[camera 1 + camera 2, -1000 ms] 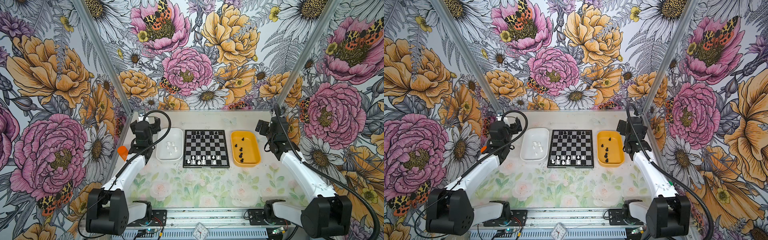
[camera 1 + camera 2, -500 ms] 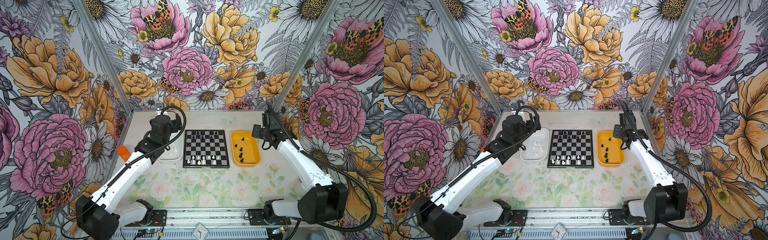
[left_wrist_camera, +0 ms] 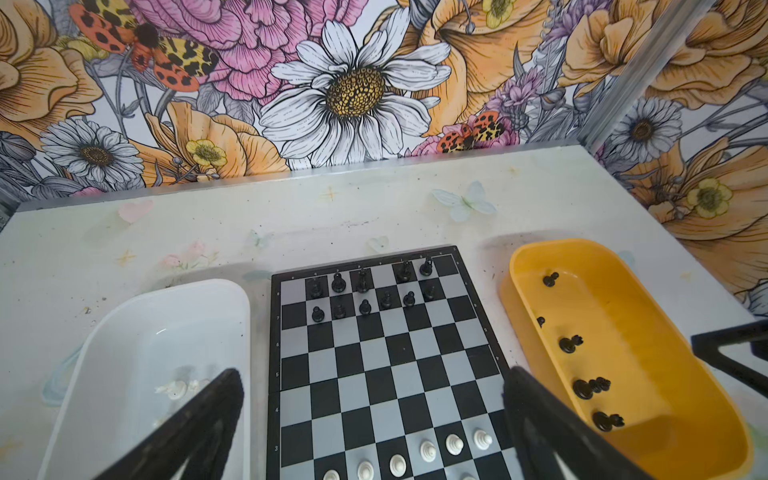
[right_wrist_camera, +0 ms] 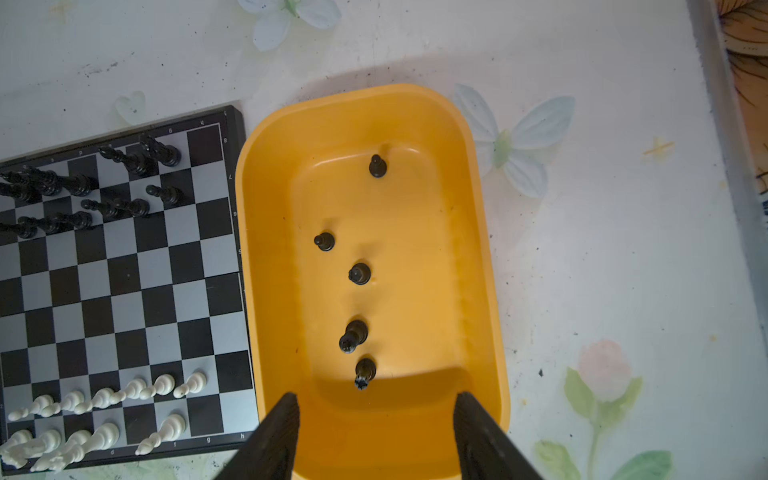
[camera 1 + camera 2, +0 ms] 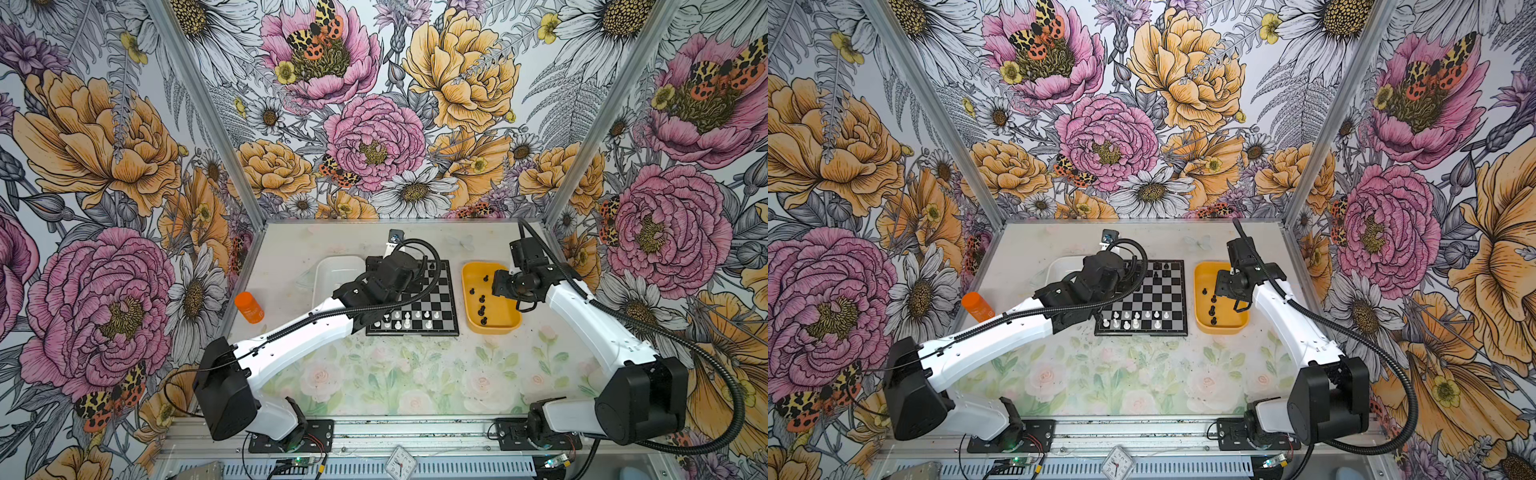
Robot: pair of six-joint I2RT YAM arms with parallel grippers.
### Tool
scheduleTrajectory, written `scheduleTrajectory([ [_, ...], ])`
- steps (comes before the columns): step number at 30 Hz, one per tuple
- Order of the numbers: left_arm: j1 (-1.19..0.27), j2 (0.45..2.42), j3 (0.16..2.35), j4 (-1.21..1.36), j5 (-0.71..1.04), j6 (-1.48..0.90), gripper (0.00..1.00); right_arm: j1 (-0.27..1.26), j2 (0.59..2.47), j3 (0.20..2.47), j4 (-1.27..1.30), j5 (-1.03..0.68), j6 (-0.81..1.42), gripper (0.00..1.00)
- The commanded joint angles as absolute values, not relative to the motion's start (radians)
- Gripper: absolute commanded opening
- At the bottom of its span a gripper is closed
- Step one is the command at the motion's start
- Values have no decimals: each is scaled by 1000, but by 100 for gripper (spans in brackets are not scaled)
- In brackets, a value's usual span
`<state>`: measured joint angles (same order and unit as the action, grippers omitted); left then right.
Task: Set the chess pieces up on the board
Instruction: 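Raise the left arm over the chessboard while the right arm moves over the yellow tray, then lower the open right gripper toward a black piece in the yellow tray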
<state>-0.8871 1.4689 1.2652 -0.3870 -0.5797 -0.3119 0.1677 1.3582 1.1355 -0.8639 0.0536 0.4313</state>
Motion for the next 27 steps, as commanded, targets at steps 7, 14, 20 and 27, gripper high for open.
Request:
scheduleTrajectory([
  [7, -875, 1520, 1331, -382, -446, -290, 99, 207, 1416, 1146, -904, 33, 481, 56],
  [14, -858, 1503, 1313, -362, -437, -295, 99, 210, 1403, 1141, -908, 44, 477, 58],
  [20, -850, 1467, 1290, -346, -446, -307, 99, 212, 1425, 1152, -918, 44, 468, 60],
  [27, -836, 1419, 1259, -340, -453, -321, 99, 211, 1430, 1153, -922, 49, 463, 61],
])
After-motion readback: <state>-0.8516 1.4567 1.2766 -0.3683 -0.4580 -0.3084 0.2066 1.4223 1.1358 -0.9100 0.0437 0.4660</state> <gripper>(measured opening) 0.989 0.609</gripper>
